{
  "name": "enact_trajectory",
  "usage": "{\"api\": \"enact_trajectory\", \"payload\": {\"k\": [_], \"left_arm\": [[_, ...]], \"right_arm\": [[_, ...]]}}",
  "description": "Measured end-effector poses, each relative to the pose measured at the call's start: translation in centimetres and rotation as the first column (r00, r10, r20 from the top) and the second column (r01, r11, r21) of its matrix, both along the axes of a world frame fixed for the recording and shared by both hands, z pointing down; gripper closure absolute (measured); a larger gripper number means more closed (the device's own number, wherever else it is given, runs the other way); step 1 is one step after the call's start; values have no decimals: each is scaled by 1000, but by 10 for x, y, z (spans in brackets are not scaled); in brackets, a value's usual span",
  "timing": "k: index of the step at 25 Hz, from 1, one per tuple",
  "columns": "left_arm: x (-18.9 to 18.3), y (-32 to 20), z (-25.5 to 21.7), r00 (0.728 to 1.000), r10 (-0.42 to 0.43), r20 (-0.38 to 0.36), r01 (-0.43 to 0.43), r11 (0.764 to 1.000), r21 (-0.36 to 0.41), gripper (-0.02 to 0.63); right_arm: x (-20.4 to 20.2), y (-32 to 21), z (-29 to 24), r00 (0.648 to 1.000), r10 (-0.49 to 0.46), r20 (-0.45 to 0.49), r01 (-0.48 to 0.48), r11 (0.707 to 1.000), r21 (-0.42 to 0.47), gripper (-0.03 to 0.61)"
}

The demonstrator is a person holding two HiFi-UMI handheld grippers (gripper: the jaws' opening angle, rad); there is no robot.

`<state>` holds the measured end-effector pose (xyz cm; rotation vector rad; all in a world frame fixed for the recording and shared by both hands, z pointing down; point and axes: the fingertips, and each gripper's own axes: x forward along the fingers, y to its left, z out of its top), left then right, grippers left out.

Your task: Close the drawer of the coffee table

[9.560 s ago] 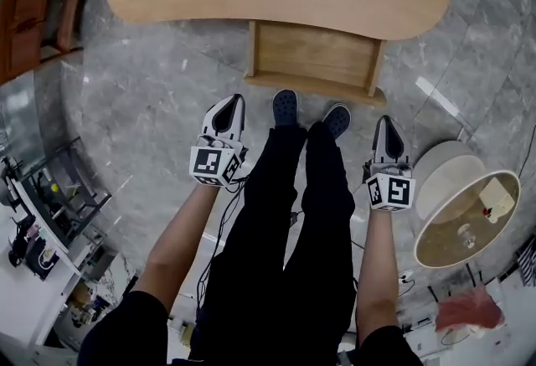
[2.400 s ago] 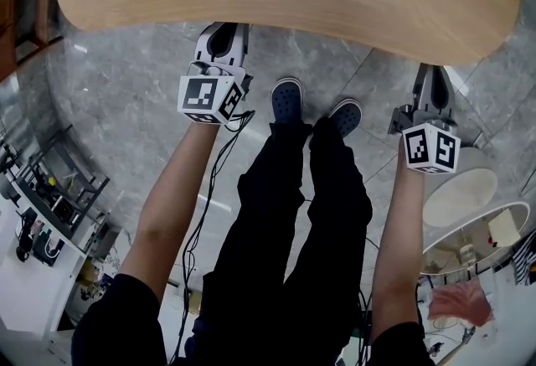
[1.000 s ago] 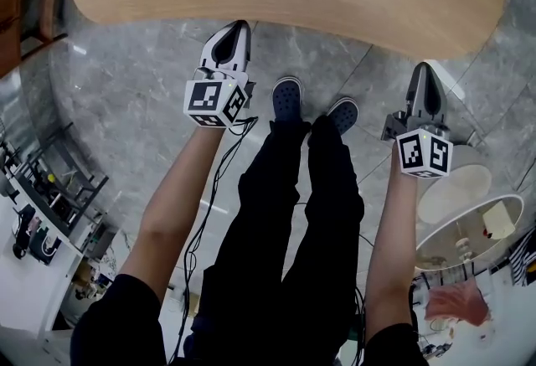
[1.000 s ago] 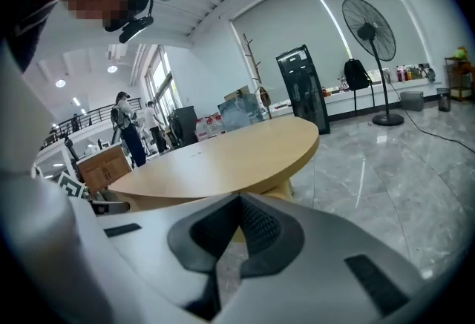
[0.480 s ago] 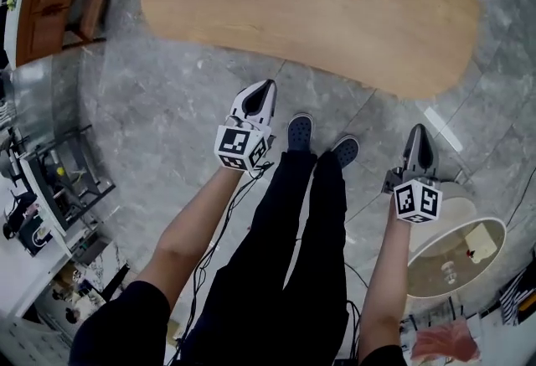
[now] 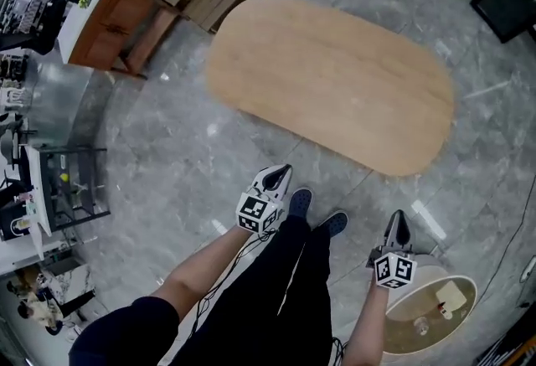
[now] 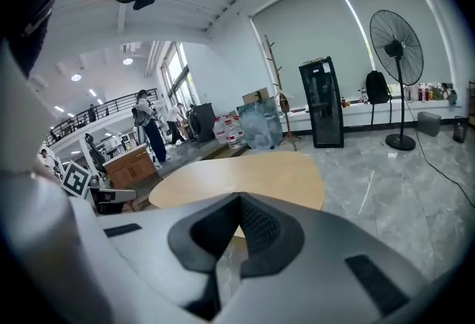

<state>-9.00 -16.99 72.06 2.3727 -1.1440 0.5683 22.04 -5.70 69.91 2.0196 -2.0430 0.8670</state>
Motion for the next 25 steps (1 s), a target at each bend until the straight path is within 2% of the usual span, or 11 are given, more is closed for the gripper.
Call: {"api": "enact_trajectory", "payload": {"k": [6, 12, 19, 25], "left_arm": [[-8, 20, -47, 1000, -17, 4, 17, 1000, -18, 589], [-4, 39, -98, 1000, -24, -10, 24, 1000, -6, 589], [-13, 55, -173, 999, -26, -30, 27, 999, 47, 589], [-6, 52, -229, 998, -32, -63, 38, 994, 98, 589]], "right_arm": [[-13, 13, -58, 1000, -12, 13, 12, 1000, 1, 552], [-7, 25, -109, 1000, -12, 5, 12, 1000, 26, 551], [-13, 44, -169, 1000, -3, 6, 3, 999, 46, 552], [-8, 44, -212, 999, -32, -18, 33, 997, 73, 552]]}}
